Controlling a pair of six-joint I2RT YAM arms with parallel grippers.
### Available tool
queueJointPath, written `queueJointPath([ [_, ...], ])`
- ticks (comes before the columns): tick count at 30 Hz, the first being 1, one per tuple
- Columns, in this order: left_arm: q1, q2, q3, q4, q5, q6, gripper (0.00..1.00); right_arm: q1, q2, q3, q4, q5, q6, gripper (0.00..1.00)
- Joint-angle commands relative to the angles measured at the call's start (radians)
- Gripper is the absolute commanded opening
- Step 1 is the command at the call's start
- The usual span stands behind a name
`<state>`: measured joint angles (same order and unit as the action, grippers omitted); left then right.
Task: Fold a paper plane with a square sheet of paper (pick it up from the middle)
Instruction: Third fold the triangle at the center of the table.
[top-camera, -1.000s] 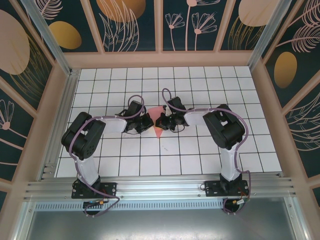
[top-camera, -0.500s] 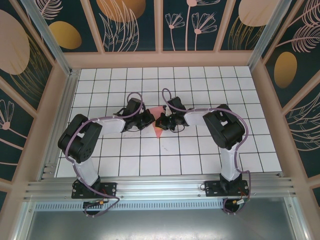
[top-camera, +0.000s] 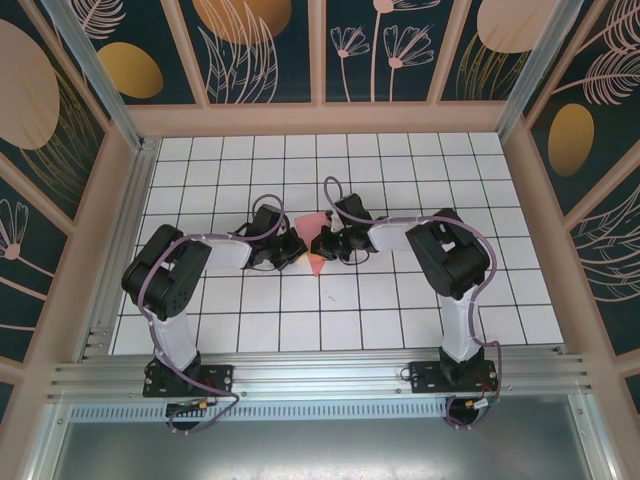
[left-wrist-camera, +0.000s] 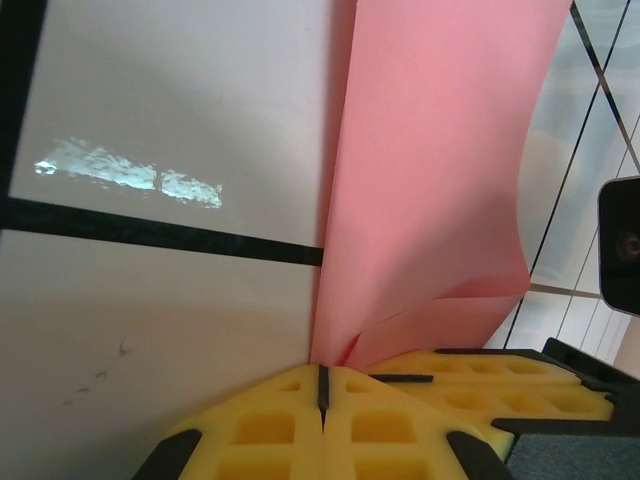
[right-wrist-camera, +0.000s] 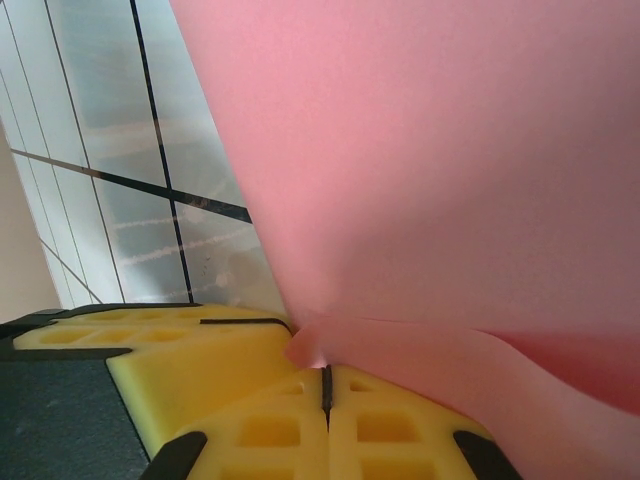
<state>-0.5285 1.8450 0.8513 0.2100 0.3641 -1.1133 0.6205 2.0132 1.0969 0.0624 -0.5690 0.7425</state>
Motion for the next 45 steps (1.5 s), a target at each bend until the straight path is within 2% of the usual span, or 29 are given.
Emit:
queueJointPath([
  [1, 0.002, 0.001, -0.012, 0.030, 0.018, -0.017, 0.00, 0.001, 0.033, -0.032, -0.059, 0.033, 0.010, 0.00],
  [10, 0.001, -0.073, -0.010, -0.011, -0.092, -0.008, 0.00, -0.001, 0.033, -0.035, -0.060, 0.033, 0.010, 0.00],
  [22, 0.001, -0.007, -0.028, 0.072, 0.018, -0.040, 0.00, -0.001, 0.030, -0.041, -0.056, 0.032, 0.012, 0.00],
  [31, 0.001, 0.029, -0.021, 0.082, 0.027, -0.052, 0.00, -0.001, 0.029, -0.044, -0.056, 0.031, 0.013, 0.00],
  [38, -0.002, 0.032, 0.003, -0.056, -0.045, 0.015, 0.00, -0.001, 0.022, -0.039, -0.056, 0.025, 0.003, 0.00],
  [45, -0.004, 0.052, -0.002, -0.142, -0.106, 0.056, 0.00, -0.001, -0.042, -0.055, -0.021, -0.044, -0.020, 0.00],
])
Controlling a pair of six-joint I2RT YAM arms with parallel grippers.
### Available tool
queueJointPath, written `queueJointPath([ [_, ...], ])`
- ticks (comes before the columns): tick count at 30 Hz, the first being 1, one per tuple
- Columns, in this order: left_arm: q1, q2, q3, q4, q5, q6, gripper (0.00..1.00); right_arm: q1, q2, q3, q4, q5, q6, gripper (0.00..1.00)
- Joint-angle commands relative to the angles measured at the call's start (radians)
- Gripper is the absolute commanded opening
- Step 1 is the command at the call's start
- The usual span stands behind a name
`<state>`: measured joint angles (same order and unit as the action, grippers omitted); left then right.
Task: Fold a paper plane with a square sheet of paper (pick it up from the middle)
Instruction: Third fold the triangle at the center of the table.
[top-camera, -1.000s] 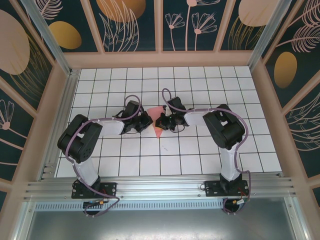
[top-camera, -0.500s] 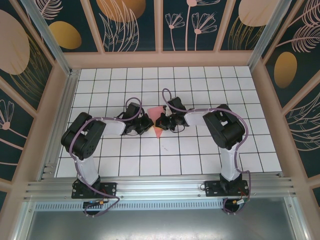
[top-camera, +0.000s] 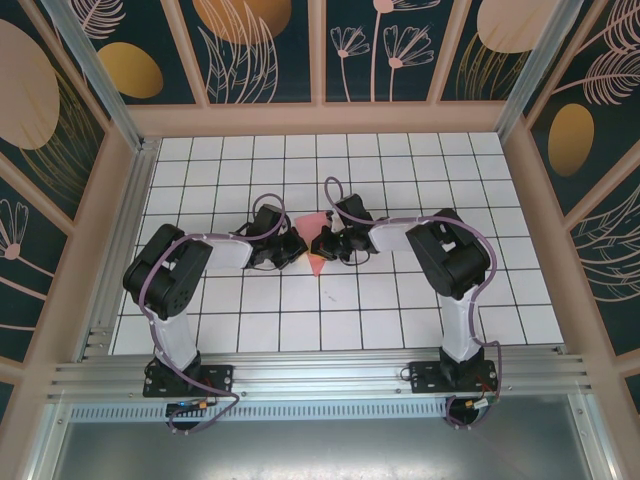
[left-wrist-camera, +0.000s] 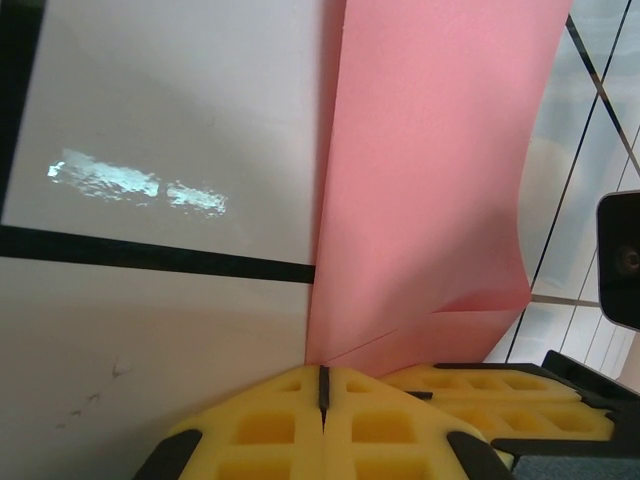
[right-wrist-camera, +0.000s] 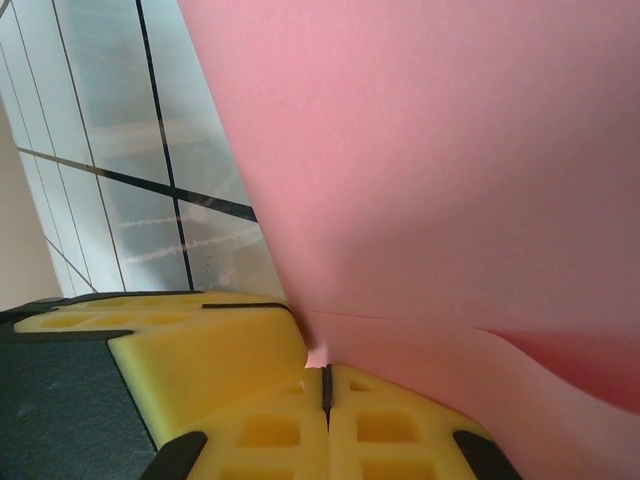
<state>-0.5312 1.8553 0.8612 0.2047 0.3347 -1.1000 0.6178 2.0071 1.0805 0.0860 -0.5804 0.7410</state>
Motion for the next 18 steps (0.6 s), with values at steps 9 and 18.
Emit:
queueJointPath([
  [9, -0.010, 0.072, -0.027, -0.137, -0.092, 0.037, 0.00, 0.014, -0.137, -0.105, -0.021, -0.128, -0.065, 0.00],
  [18, -0.013, 0.076, -0.028, -0.130, -0.094, 0.034, 0.00, 0.030, -0.103, -0.094, -0.051, -0.111, -0.072, 0.00],
])
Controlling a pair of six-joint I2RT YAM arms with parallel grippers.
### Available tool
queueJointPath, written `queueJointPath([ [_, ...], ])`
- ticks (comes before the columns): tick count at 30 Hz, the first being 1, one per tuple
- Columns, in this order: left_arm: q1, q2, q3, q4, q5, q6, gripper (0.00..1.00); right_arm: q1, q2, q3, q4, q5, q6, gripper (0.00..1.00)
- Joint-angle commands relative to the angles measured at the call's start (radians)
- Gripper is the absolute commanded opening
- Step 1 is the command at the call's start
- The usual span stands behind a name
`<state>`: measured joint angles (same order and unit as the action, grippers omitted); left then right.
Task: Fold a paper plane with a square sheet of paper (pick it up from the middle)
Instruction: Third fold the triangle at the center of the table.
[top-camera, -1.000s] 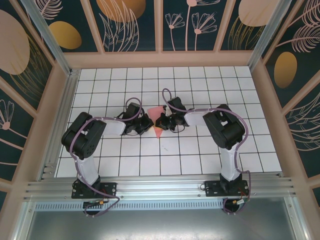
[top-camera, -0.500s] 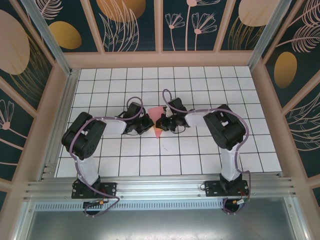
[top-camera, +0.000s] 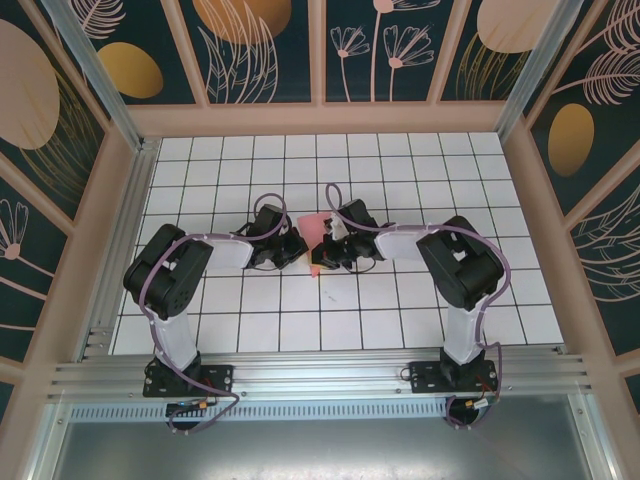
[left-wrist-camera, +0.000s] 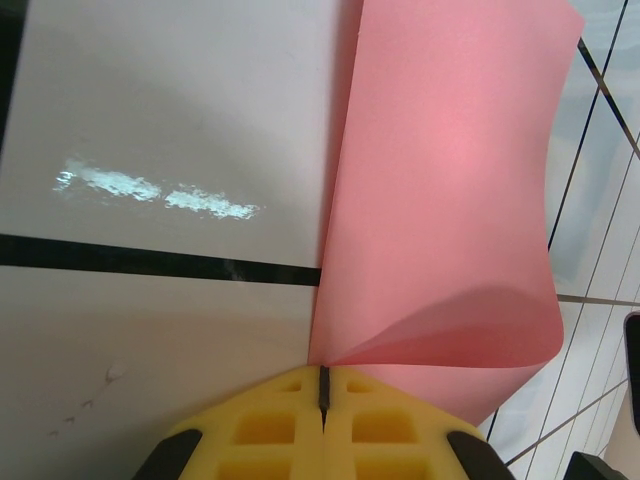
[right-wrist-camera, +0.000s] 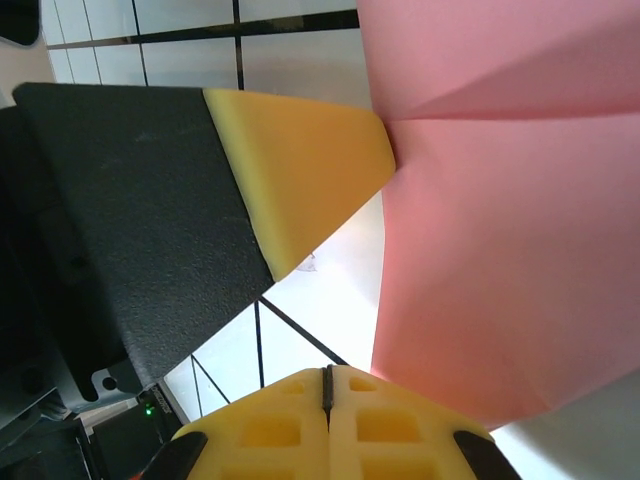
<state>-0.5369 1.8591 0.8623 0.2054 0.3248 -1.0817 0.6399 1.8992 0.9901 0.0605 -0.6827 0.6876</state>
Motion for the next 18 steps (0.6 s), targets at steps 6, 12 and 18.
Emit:
queueJointPath([
  [6, -0.007, 0.069, -0.032, -0.132, -0.085, 0.017, 0.00, 0.017, 0.028, -0.002, -0.064, 0.000, -0.027, 0.00],
  [12, -0.008, 0.066, -0.035, -0.129, -0.086, 0.016, 0.00, 0.016, 0.034, -0.005, -0.094, 0.009, -0.036, 0.00],
  [18, -0.007, 0.072, -0.034, -0.124, -0.087, 0.017, 0.00, 0.016, 0.036, -0.015, -0.121, 0.003, -0.057, 0.00],
])
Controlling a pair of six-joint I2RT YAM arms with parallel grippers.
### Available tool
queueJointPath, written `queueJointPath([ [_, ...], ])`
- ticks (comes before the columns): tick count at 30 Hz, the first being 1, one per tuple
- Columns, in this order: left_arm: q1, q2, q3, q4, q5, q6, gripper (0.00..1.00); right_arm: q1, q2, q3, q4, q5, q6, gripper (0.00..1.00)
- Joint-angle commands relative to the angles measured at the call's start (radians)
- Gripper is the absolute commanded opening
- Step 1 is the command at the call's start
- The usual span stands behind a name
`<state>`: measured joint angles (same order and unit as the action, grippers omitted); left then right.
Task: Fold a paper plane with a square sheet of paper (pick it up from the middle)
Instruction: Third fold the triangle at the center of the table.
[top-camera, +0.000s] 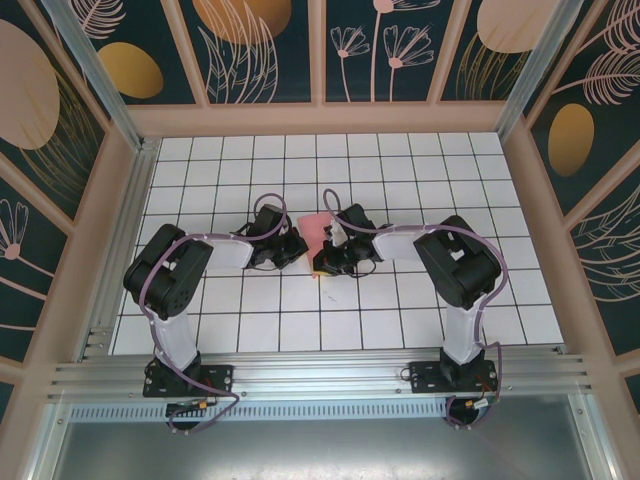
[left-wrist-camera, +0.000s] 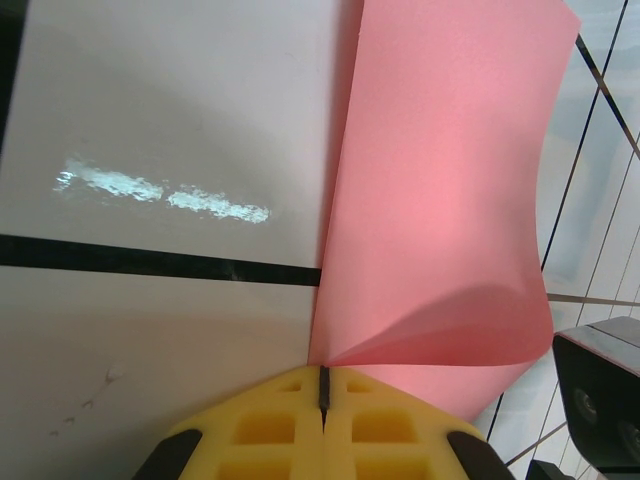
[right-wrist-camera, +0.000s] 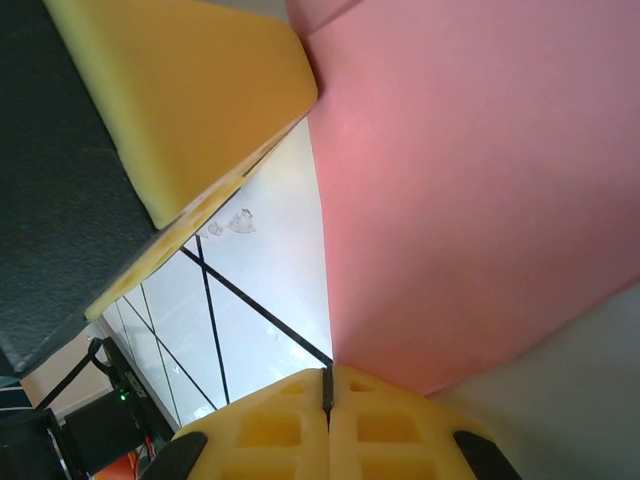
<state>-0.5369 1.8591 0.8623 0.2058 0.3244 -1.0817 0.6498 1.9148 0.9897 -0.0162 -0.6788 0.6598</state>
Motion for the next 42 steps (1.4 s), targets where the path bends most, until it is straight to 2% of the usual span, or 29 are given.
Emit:
queueJointPath([
  [1, -0.007, 0.072, -0.035, -0.125, -0.086, 0.016, 0.00, 0.008, 0.022, -0.013, -0.046, -0.005, -0.033, 0.00],
  [15, -0.007, 0.075, -0.042, -0.116, -0.085, 0.016, 0.00, 0.007, 0.017, -0.016, -0.125, 0.004, -0.076, 0.00],
  [21, -0.008, 0.075, -0.051, -0.112, -0.085, 0.016, 0.00, 0.011, 0.000, -0.048, -0.162, -0.165, -0.176, 0.02],
  [22, -0.006, 0.075, -0.052, -0.112, -0.085, 0.018, 0.00, 0.010, 0.004, -0.046, -0.186, -0.163, -0.192, 0.02],
  [27, -0.008, 0.076, -0.051, -0.105, -0.084, 0.017, 0.00, -0.004, -0.073, -0.050, -0.193, -0.091, -0.181, 0.01],
  [32, -0.007, 0.075, -0.049, -0.100, -0.077, 0.018, 0.00, -0.008, -0.166, -0.026, -0.116, 0.081, -0.097, 0.01],
  [36, -0.008, 0.075, -0.048, -0.095, -0.074, 0.019, 0.00, 0.024, -0.117, 0.014, -0.085, 0.167, -0.048, 0.01],
  [42, -0.009, 0.075, -0.049, -0.092, -0.071, 0.019, 0.00, 0.063, -0.028, 0.064, -0.040, 0.175, -0.010, 0.00],
])
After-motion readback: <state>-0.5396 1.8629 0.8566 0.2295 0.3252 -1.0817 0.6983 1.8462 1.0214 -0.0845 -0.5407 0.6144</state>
